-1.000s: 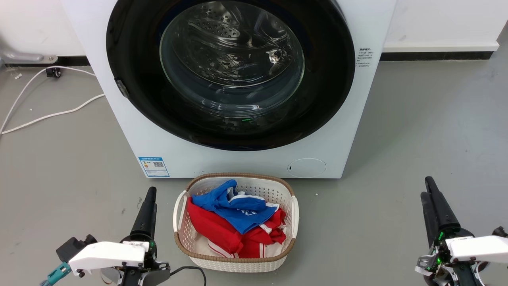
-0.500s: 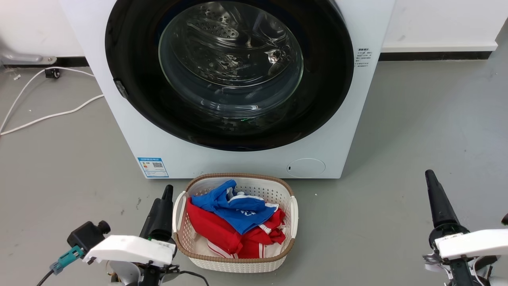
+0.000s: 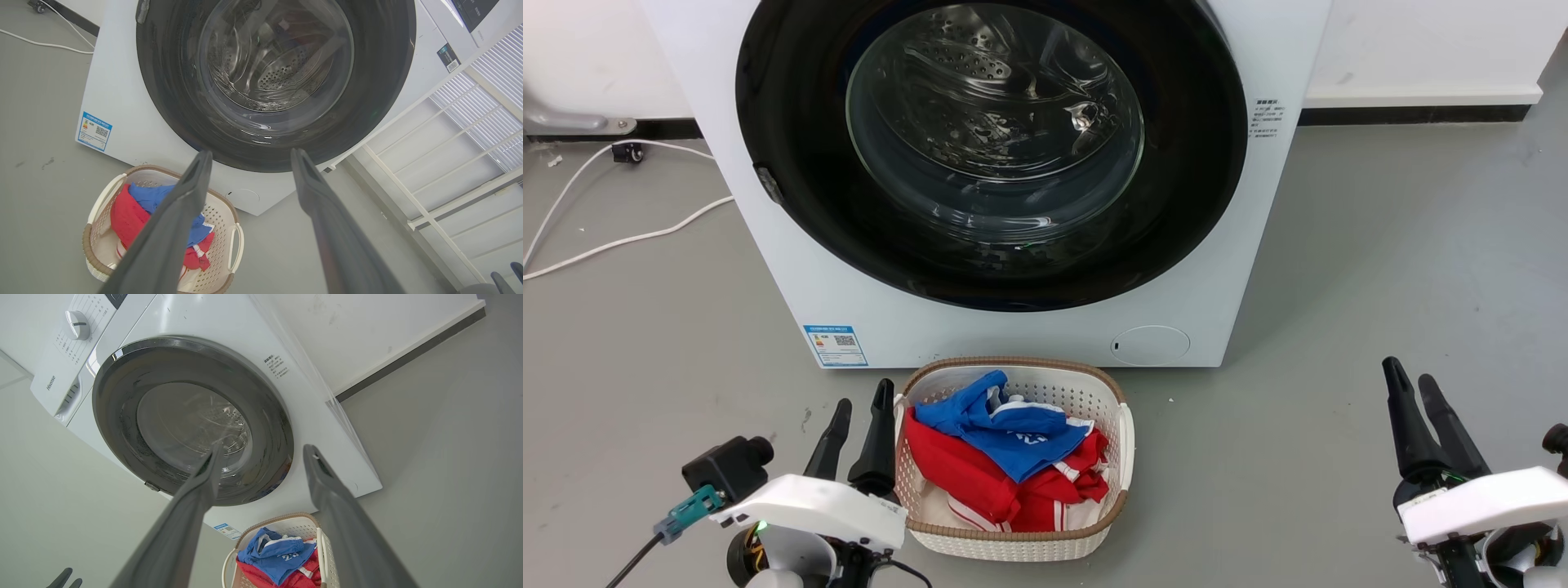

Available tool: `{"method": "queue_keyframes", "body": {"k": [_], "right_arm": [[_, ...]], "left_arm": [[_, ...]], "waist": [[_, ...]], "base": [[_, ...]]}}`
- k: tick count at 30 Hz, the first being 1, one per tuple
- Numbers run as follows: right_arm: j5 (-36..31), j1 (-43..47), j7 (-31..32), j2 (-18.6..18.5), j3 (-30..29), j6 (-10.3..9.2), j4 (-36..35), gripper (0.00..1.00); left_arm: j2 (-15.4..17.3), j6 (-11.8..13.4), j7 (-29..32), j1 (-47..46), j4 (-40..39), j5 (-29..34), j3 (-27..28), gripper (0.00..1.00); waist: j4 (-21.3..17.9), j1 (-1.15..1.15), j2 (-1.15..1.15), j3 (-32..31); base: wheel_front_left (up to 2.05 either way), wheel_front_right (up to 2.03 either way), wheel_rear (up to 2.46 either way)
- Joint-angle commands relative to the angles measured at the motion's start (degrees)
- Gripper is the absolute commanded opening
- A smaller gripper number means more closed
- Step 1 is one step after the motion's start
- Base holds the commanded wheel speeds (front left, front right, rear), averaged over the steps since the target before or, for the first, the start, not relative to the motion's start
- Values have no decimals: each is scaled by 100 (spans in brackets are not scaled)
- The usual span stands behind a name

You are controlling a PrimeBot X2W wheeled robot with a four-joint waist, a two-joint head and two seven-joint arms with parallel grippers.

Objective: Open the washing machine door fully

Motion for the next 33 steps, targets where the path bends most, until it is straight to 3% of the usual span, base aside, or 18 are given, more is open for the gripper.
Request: {"method": "queue_keyframes", "body": {"k": [1, 33], "right_arm": [[-239, -52, -47, -79, -1, 12, -85, 100], [-2336, 102, -377, -129, -5, 13, -160, 100]], "left_arm": [[58, 46, -58, -153, -49, 230, -48, 100], [325, 394, -545, -178, 143, 2224, -659, 100]], "waist": [[0, 0, 0, 2], [-14, 0, 0, -61]], "base": [[0, 0, 0], [0, 0, 0]]}}
